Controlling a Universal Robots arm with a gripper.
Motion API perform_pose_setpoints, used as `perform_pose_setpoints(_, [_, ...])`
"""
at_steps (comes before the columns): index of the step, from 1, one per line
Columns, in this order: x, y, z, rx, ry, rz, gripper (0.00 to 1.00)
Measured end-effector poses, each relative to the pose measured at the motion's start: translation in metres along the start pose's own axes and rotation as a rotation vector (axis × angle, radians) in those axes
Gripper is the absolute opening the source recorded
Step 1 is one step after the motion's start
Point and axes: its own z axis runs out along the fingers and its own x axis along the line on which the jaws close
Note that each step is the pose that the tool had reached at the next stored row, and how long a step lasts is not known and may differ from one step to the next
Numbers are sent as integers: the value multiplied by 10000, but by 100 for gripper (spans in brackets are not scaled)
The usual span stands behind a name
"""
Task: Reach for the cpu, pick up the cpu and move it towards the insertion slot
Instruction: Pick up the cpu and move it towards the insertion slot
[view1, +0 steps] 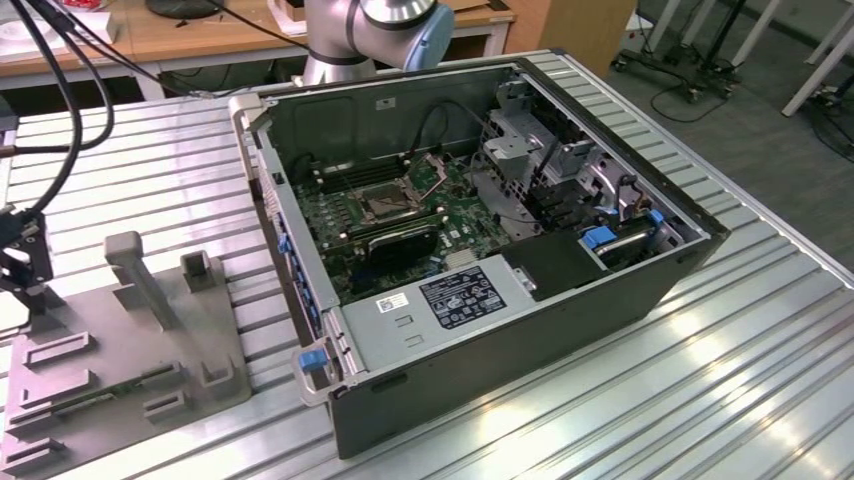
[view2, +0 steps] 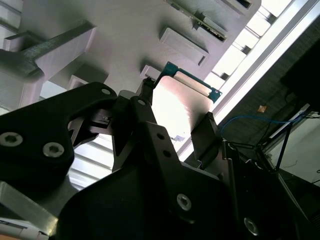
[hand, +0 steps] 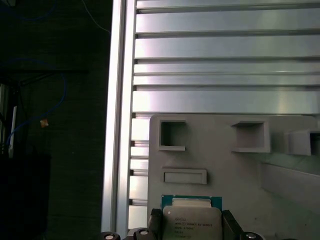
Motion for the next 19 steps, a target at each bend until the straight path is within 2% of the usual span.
perform_pose_setpoints(19, [0,3,-44,0,-1,1,55])
